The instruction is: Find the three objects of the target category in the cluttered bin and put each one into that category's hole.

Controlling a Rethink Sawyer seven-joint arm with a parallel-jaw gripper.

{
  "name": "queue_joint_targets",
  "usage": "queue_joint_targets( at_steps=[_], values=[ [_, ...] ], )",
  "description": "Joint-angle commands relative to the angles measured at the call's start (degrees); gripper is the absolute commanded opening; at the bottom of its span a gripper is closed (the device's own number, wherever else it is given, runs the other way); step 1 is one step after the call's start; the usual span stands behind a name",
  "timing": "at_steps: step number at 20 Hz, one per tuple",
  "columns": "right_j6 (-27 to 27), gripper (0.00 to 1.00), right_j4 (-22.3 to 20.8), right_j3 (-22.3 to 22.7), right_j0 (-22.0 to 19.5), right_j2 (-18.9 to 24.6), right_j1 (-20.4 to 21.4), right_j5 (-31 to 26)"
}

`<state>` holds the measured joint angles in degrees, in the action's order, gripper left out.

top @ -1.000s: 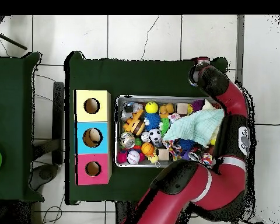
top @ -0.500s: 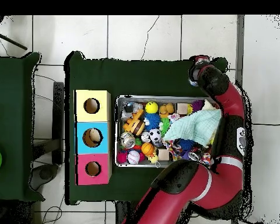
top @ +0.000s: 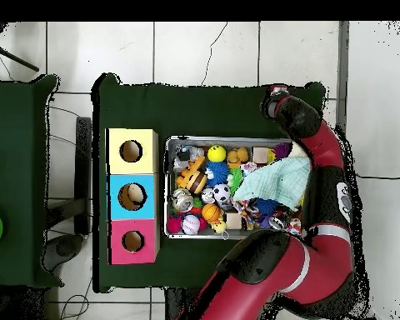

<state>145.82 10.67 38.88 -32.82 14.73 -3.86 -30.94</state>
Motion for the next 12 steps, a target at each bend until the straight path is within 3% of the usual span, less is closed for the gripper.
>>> queue_joint_targets(
  at_steps=[1, 6, 12],
  values=[
    [2.1, 0.0, 0.1, 21.6, -0.8, 0.7, 5.4, -5.9],
    [3.1, 0.0, -2.1, 24.6, 0.5, -4.3, 9.3, -6.6],
    [4.0, 0.0, -6.0, 20.4, 4.8, -14.3, 9.6, -4.9]
  ],
)
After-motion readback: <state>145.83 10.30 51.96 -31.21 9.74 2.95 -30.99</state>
